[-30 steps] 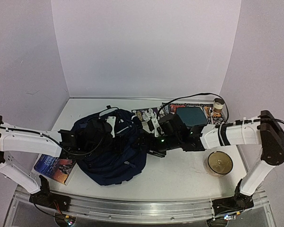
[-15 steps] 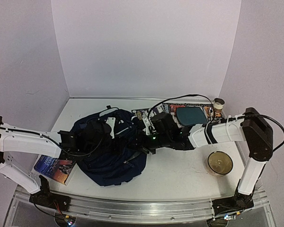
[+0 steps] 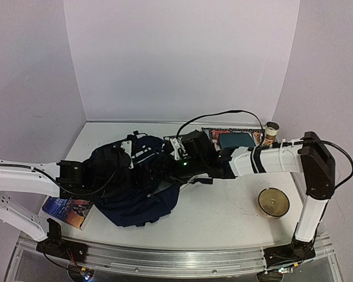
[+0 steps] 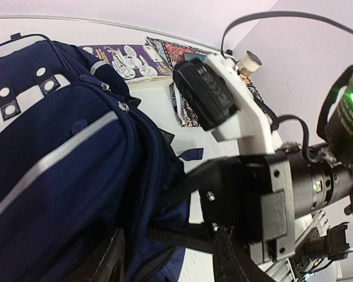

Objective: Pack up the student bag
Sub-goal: Pick up the largest pocket of the bag from the student bag.

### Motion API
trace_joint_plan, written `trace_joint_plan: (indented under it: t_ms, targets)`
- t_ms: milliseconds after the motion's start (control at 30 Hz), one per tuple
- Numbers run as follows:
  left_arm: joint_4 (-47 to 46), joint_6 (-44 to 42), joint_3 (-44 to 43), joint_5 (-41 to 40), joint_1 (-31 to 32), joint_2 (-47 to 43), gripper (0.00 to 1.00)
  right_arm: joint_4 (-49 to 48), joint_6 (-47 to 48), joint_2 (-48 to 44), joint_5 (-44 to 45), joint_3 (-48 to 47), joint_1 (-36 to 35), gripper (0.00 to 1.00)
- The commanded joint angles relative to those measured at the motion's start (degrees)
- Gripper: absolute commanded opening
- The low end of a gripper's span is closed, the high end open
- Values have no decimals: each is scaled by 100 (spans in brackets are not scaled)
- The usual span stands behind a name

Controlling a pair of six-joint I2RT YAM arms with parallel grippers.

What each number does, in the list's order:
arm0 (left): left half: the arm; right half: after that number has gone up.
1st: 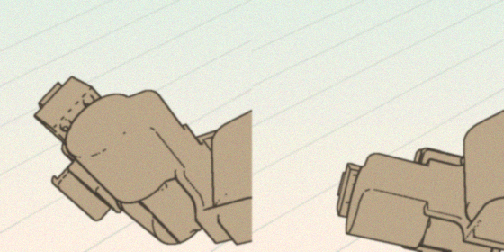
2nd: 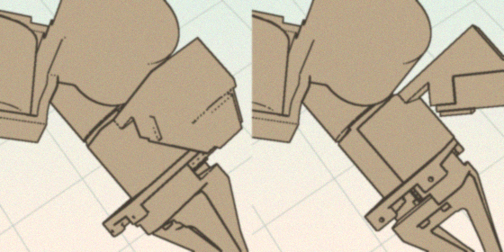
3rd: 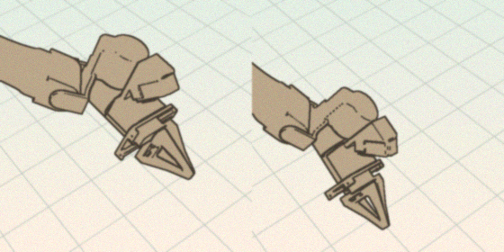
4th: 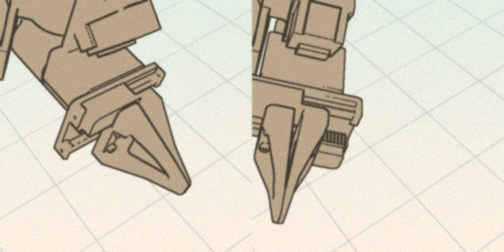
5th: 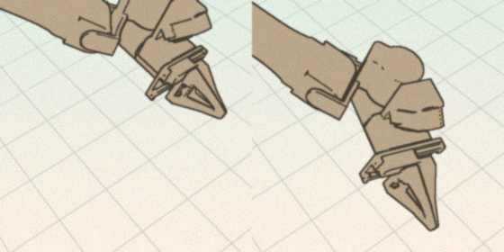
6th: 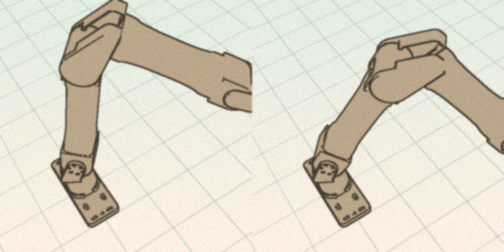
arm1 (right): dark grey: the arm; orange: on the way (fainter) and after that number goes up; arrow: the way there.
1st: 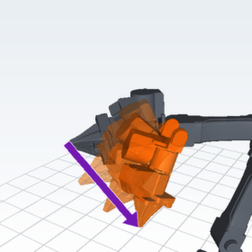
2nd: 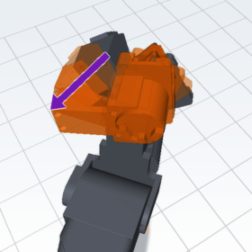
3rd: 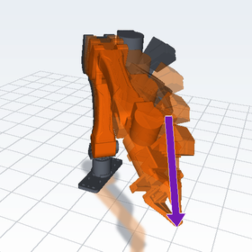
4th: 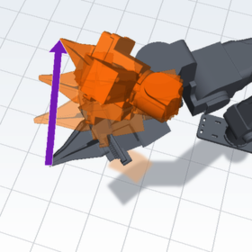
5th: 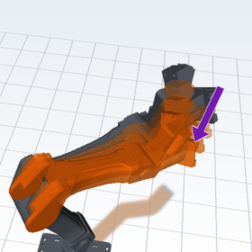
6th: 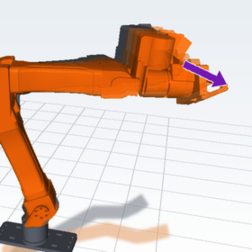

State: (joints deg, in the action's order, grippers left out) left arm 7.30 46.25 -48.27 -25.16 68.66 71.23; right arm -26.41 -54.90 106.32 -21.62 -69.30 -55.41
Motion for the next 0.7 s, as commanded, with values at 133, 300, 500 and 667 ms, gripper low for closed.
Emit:
trace_joint_plan:
  t_ms: [133,300,500,667]
  targets:
    - [1771,1585,-766,-1127,823,111,50,45,412,184,578,-1064,-19,0]
    - [2548,2415,-996,-1421,1058,351,43,229,444,350,754,-1294,-22,0]
    - [2714,2666,-1048,-1502,1174,474,47,329,482,395,832,-1359,-20,0]
    - [2681,2573,-1355,-1485,1156,896,50,364,469,403,763,-1326,-17,0]
